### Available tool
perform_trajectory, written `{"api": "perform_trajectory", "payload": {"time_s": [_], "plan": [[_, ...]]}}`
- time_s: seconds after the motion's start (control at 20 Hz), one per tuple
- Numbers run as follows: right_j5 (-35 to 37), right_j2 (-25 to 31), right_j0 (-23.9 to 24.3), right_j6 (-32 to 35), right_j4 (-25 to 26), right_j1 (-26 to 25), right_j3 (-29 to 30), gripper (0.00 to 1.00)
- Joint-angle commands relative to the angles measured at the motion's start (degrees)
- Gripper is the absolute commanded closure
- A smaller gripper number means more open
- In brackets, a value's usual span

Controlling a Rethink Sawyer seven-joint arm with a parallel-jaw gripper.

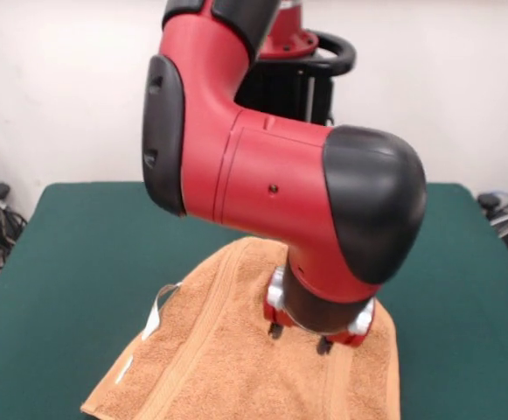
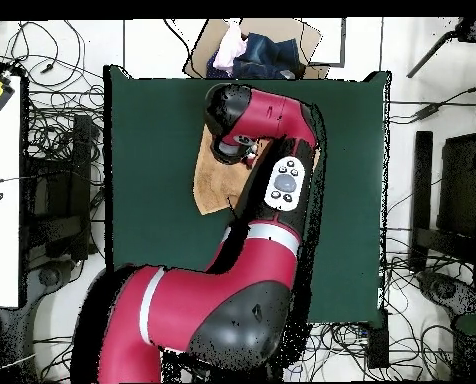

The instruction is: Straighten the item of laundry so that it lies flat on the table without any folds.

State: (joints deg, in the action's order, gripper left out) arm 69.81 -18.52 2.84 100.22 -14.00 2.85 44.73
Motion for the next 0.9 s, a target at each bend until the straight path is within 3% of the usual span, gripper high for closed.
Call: {"api": "perform_trajectory", "payload": {"time_s": [0.05,0.25,0.7,0.9], "plan": [[1.5,3.5,-0.5,19.5,-3.4,-3.8,-3.6,0.0],[3.1,4.2,0.1,18.8,-4.2,-3.6,-4.2,0.0],[14.9,5.0,-0.9,15.0,-4.6,-2.5,-4.5,0.0],[13.6,4.2,-2.1,16.5,-4.4,-1.5,-2.7,0.0]]}}
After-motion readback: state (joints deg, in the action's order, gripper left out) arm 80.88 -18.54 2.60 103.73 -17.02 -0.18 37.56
